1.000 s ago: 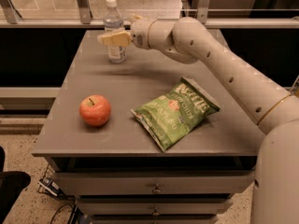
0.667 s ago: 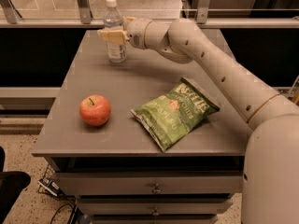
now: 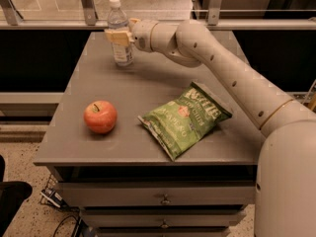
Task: Pick blue plastic bottle
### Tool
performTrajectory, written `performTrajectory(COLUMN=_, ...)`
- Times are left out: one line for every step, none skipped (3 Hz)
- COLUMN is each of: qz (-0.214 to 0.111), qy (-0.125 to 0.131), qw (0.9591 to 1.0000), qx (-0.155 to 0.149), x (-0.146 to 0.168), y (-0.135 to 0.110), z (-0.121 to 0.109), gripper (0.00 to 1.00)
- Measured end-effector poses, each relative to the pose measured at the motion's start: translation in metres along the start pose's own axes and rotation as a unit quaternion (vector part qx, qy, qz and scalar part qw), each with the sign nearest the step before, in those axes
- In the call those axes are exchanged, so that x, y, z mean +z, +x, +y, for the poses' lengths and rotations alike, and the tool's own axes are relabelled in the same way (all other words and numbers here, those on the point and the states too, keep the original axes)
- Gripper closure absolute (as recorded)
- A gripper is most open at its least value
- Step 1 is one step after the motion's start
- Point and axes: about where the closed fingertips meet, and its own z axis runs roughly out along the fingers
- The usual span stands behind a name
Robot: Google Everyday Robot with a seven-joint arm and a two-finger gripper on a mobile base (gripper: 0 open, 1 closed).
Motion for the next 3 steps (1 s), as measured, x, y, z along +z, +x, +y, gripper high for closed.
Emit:
performTrajectory(qz=0.000, qy=-0.002, qw=1.0000, qx=0.000, x=0.002, y=0.000, z=0.002, gripper=1.00)
performTrajectory(qz=-0.005, qy=-0.012, qw=0.9999, qx=0.003, x=0.005, y=-0.003, z=0.006, gripper=1.00)
performTrajectory(qz=-0.013, qy=-0.037, qw=0.9992, qx=-0.003, x=0.001, y=-0.028, z=0.020, gripper=1.00)
